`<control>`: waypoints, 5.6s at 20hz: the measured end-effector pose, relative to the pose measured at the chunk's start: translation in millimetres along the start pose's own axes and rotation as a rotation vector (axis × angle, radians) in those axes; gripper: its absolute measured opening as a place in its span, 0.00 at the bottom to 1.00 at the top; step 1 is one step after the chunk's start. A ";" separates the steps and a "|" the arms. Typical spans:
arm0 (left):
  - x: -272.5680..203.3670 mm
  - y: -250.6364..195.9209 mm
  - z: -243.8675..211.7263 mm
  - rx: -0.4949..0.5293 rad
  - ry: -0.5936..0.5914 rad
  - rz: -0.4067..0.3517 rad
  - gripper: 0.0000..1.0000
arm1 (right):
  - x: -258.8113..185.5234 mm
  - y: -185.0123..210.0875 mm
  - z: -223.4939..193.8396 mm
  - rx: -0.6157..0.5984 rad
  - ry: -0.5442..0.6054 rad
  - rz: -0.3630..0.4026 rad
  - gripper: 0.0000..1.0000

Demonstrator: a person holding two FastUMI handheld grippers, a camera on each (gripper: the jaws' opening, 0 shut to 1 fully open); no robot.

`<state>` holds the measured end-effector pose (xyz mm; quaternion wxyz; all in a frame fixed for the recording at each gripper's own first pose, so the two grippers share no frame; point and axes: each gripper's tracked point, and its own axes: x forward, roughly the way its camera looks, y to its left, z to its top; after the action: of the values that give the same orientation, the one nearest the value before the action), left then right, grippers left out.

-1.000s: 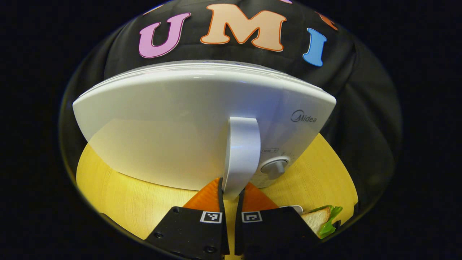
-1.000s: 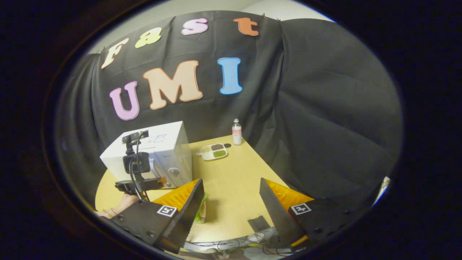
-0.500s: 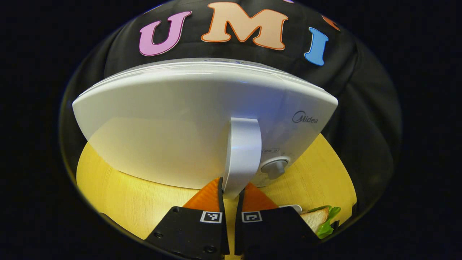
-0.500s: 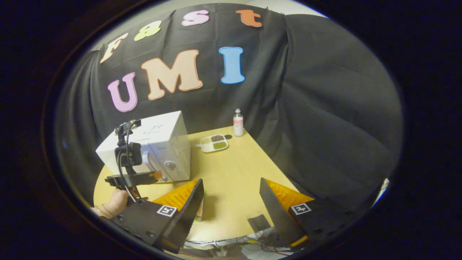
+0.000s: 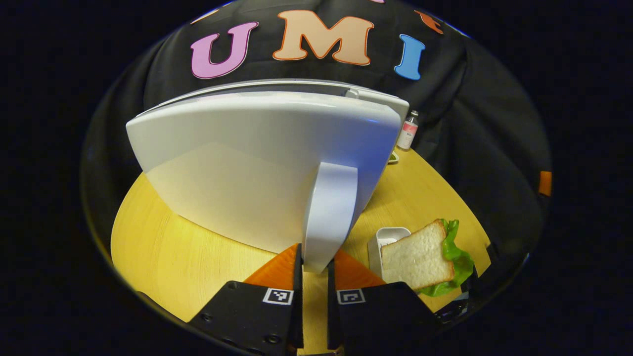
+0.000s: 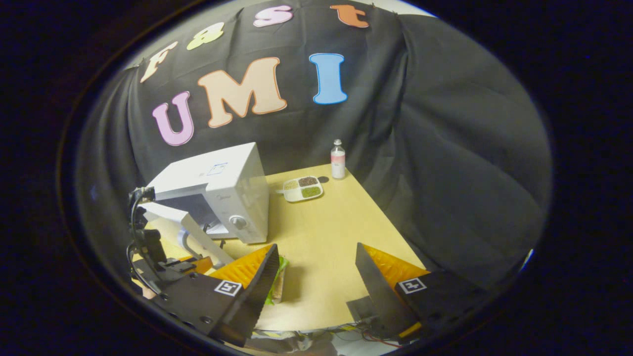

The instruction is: Open the microwave oven with the left hand, put the food in, and close the microwave oven.

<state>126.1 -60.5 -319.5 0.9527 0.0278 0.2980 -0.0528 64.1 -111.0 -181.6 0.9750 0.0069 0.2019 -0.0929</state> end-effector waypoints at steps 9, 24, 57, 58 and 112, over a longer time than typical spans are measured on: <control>-43.2 42.8 -16.5 -0.030 -0.039 0.092 0.76 | -8.0 26.6 -18.8 0.027 0.020 0.079 0.93; -152.5 138.7 -78.6 -0.158 -0.009 0.356 1.00 | 7.1 59.0 -62.7 -0.027 0.158 0.190 0.98; -378.0 225.8 -50.8 -0.519 -0.430 0.978 0.96 | 86.8 95.8 -174.5 0.183 0.750 0.399 0.47; -378.3 225.7 -50.2 -0.519 -0.431 0.979 0.94 | 86.3 95.6 -173.8 0.182 0.750 0.405 0.47; -219.6 394.9 -33.4 -0.256 -0.154 0.463 0.96 | 204.9 449.8 -85.0 0.683 0.139 0.389 0.29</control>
<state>-26.0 352.9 -213.1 0.9550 -0.0298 0.2145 0.2024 298.1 298.8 -351.4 0.8999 0.3752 0.2199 0.0326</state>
